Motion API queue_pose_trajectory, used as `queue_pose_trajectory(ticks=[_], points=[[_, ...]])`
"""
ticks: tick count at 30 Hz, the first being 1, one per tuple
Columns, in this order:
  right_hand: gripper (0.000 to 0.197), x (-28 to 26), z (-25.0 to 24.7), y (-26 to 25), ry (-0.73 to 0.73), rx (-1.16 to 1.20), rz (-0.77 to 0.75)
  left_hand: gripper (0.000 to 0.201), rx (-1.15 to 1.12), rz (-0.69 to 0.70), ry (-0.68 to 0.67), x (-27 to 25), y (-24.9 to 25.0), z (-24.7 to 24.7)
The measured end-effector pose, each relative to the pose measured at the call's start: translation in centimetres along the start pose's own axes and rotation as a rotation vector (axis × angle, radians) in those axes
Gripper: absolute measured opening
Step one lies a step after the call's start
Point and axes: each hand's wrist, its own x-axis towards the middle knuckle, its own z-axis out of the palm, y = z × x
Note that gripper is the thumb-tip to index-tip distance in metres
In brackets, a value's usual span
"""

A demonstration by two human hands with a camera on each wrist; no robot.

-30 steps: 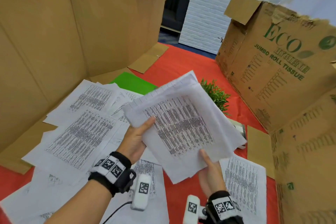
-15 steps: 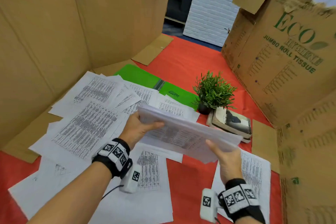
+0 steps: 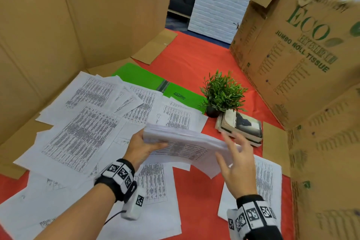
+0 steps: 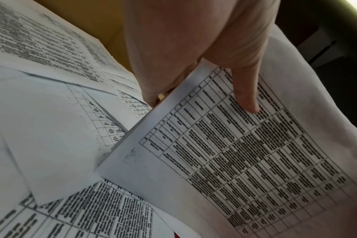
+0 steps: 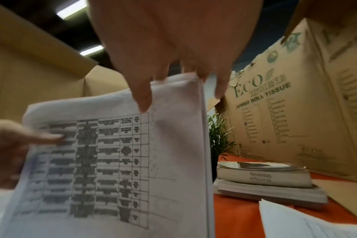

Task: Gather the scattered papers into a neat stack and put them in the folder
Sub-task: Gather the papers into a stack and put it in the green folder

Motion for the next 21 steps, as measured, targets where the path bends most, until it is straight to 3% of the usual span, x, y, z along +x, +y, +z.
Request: queue_pose_trajectory(ticks=[2,6,9,14,16,18,21], points=[[0.063,-0.3,0.0,0.1,-0.057,-0.137,-0.018,0.065,0.012,-0.011,-0.016,0.2,-0.1,-0.2],[0.07,0.1,-0.4,-1.4,-0.111,-0.177,0.011,0.063,0.02,-0.018,-0.085,0.3,0.1,-0.4],[0.063,0.3,-0.2,-2.8,-0.344,-0.257,0.049,0.042,0.04,0.003,-0.123,0.0,0.8,-0.3],[0.044,1.3,-1.5,-4.2,-0.414,-0.238,0.168,0.023,0.108,0.139,-0.221,0.0,3.7,0.1],[0.03,1.0,-1.6,-4.7,-0.385,-0.169,0.171,0.023,0.131,0.236,-0.246,0.6,5.2,0.8],[0.015,0.2,-1.3,-4.8,-0.243,-0.077,0.224,0.024,0.192,0.347,-0.236,1.1,6.6,2.1],[0.014,-2.2,-1.3,-4.1,-0.073,0.103,0.439,0.03,0.404,0.539,-0.085,1.4,7.6,4.4]])
